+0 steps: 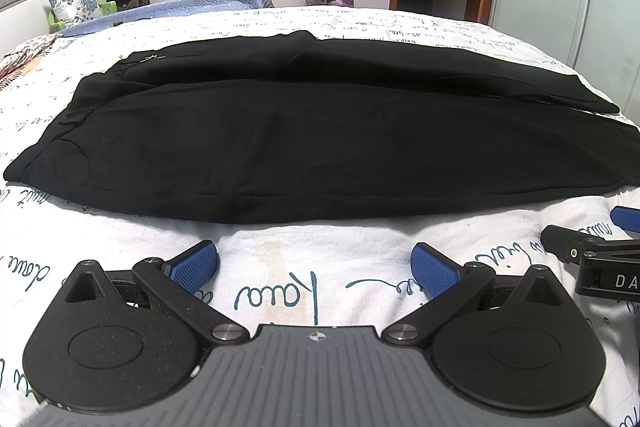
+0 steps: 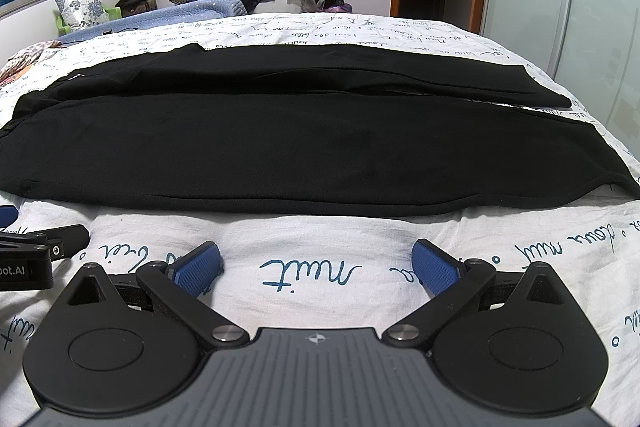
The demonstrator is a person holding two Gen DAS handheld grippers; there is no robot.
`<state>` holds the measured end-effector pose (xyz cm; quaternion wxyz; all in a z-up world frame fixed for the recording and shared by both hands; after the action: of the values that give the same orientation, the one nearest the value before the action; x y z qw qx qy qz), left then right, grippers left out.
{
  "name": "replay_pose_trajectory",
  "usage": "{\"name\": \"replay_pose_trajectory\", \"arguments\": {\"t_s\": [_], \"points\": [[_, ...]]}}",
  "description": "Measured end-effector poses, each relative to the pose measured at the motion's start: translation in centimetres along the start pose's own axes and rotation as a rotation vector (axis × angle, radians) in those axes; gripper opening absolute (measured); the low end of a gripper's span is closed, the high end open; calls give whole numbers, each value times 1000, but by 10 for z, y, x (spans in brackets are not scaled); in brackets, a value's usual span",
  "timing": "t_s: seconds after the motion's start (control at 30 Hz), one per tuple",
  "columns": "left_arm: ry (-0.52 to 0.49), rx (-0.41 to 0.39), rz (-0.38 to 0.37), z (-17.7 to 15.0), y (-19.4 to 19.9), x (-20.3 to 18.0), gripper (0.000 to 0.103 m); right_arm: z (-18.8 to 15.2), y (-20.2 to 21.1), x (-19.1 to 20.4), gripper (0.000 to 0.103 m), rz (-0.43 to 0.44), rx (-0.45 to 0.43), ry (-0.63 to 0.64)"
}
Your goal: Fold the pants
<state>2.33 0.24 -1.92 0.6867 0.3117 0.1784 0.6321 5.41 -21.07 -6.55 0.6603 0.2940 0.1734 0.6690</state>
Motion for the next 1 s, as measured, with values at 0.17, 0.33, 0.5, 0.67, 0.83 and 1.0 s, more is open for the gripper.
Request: {"name": "replay_pose_trajectory", "arguments": {"t_s": [0.17,0.33,0.5,0.67,0.83,1.0], "points": [[0,0,0,0,0,0,103,0,0,0,103,0,0,0],[0,0,0,0,0,0,103,0,-1,0,103,0,0,0],[-2,-2,2,1,4,1,102,1,-1,0,103,0,1,1],[-76,-129,60,17,38,21,103,10,21,-8,103,49,3,-12],[-86,-255,108,55,47,85,103,45,54,-10,103,95,-145,60],[123,-211,38,107,11,178,103,97,51,2,103,121,-180,145]]}}
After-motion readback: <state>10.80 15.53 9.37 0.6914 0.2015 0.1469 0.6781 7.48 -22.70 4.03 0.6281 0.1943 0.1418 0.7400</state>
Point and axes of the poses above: each gripper's, at about its wrist camera, not at the fingertips, and y roughly against the way its jaws point, x to its left, z to its top, the point moved 3 cm from there along -y, roughly the way its jaws point, and after that the axes turned 10 degrees about -y, right-handed, at the moved point
